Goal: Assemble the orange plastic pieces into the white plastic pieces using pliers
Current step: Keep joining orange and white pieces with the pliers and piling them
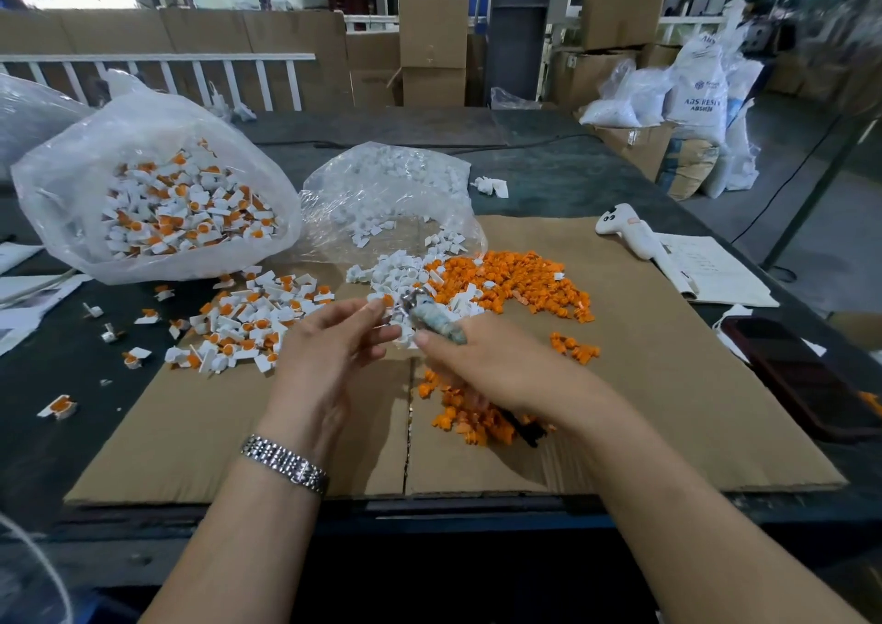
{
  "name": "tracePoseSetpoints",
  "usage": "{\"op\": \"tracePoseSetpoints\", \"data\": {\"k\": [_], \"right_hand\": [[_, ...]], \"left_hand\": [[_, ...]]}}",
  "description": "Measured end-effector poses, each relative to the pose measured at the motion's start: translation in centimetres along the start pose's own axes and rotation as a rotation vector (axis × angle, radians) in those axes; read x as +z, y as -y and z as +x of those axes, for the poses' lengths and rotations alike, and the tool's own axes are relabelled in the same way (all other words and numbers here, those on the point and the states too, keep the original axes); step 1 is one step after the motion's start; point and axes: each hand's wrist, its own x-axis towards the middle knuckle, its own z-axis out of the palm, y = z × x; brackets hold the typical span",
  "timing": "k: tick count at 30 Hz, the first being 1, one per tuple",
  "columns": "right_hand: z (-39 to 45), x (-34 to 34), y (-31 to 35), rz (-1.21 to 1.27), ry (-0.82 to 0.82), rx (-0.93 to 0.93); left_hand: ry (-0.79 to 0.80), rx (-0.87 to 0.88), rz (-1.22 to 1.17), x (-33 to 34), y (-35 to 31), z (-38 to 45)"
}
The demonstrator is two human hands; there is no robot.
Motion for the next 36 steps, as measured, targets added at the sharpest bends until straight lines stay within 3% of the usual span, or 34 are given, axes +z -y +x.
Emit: {"op": "tracePoseSetpoints", "data": {"k": [3,8,10,16,20,24,27,30,33,36], "right_hand": [[1.0,-2.6,-2.1,-0.108,-0.068,0.079],[3.5,-4.4,-7.2,-0.424,-0.245,0.331],[3.9,-4.2,-8.6,-0.514,-0.289,0.382],[4.5,-2.6,-10.2,-0.691,-0.336,0.382],[4.6,-1.8,-10.2,-0.691,-0.338,0.352],[4.3,-2.0,-10.2,-0.664,-0.312,0.372],[3.8,-2.6,-9.4,-0.641,-0.349,0.342],[3.0,-3.2,-8.3,-0.594,-0.412,0.193],[2.1,-3.7,-7.3,-0.479,-0.276,0.103],[1.6,-3.6,-6.7,-0.463,-0.116,0.093]], "left_hand": [[-0.139,0.043,0.084,-2.1,-0.2,0.9],[-0.311,0.087,-0.028,-3.9,-0.6,1.4],[-0.376,0.151,0.124,-3.5,-0.2,1.0],[-0.05,0.289,0.859,-0.2,2.7,1.0],[-0.037,0.39,1.189,1.5,3.6,1.8],[-0.072,0.383,1.317,2.2,3.9,2.1],[-0.062,0.395,1.276,1.7,3.9,2.1],[-0.063,0.343,1.04,0.9,3.6,2.0],[-0.01,0.234,0.778,0.4,3.2,1.5],[0.051,0.006,0.388,0.4,2.7,1.0]]}}
